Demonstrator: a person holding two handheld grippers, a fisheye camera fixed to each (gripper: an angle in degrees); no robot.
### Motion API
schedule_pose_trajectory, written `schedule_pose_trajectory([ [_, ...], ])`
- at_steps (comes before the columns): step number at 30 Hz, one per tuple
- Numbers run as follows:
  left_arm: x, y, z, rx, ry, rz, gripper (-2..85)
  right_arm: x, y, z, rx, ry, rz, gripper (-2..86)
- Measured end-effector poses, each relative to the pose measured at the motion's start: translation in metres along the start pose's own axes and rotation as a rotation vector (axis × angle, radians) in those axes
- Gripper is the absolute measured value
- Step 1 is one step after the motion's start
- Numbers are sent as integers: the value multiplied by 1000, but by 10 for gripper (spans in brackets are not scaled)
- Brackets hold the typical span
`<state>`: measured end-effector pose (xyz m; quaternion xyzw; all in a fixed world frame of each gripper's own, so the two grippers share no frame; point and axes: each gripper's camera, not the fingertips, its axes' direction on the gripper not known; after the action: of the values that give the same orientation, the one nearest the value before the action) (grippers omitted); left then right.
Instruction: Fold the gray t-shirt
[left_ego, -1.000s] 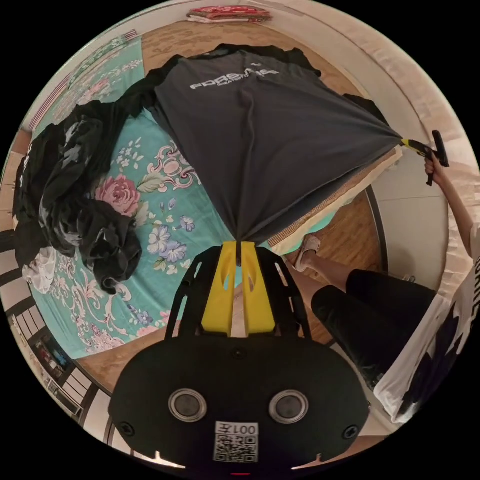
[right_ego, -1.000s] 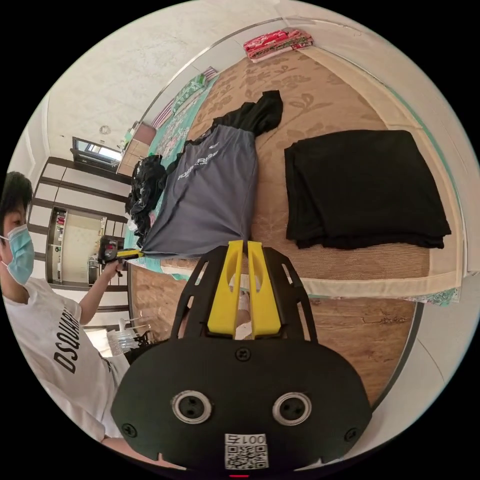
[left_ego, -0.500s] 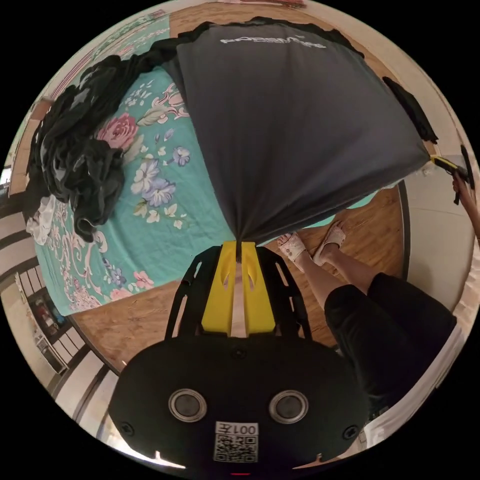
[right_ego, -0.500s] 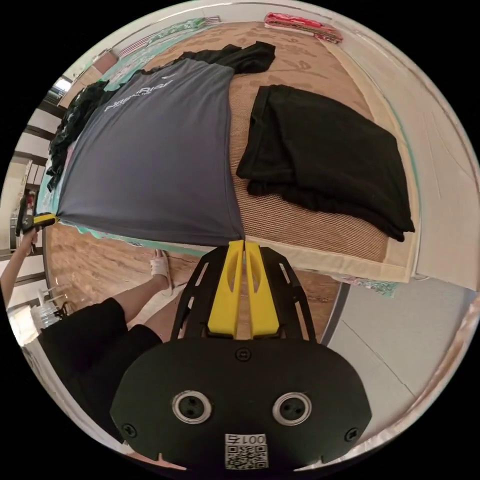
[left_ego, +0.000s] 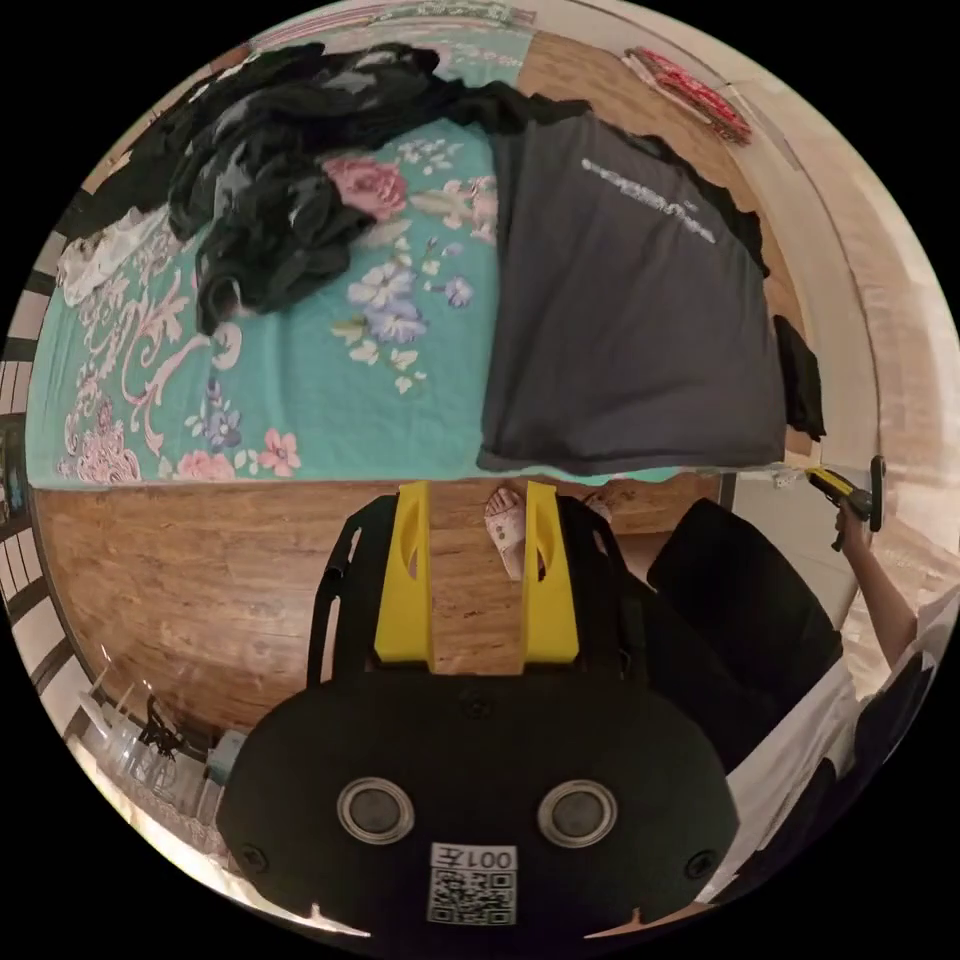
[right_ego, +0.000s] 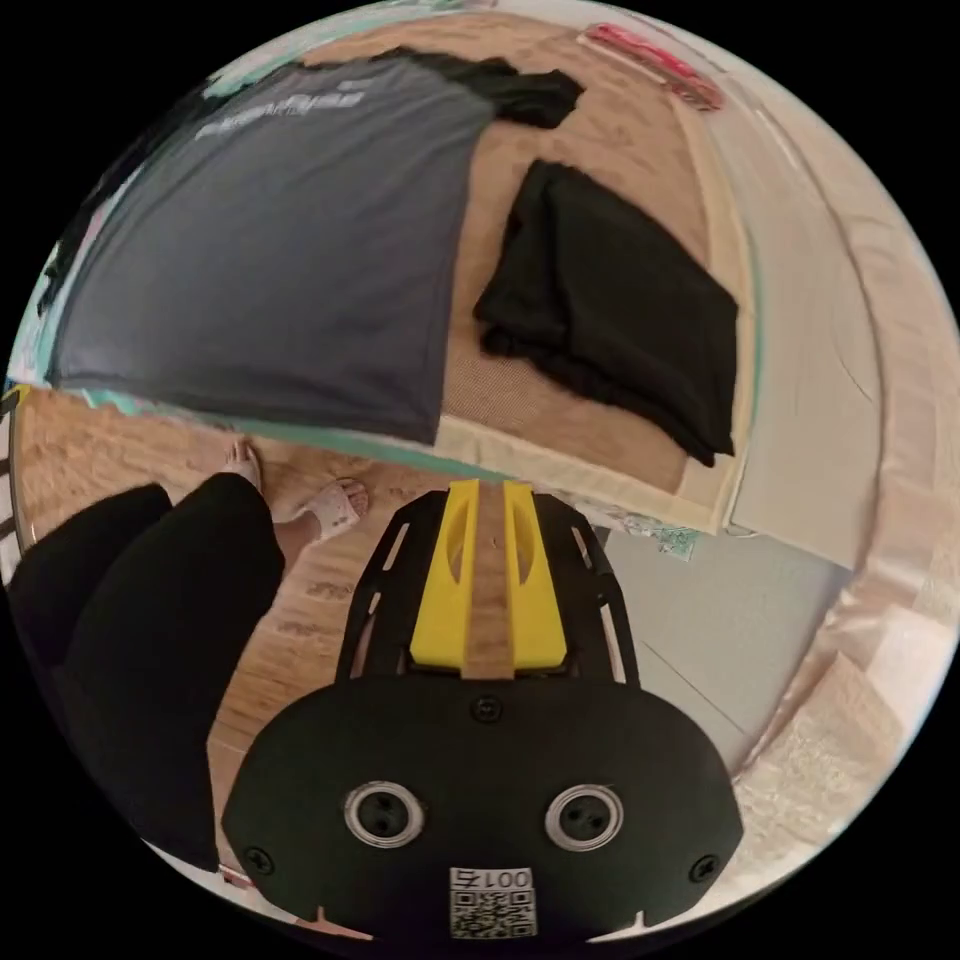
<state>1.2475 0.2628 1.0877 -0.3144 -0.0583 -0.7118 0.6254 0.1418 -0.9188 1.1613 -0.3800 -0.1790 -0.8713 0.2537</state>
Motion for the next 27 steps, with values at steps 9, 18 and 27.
schedule_pose_trajectory([
  [9,234,-255,-38,340,193,554,86,62,-192,-75,418,-172,-66,104],
  [18,445,-518,45,103,108,556,64,90,-334,-9,264,-279,-60,105],
  [27,535,-603,86,163,-47,406,-9,121,-295,-44,360,-279,-121,9],
])
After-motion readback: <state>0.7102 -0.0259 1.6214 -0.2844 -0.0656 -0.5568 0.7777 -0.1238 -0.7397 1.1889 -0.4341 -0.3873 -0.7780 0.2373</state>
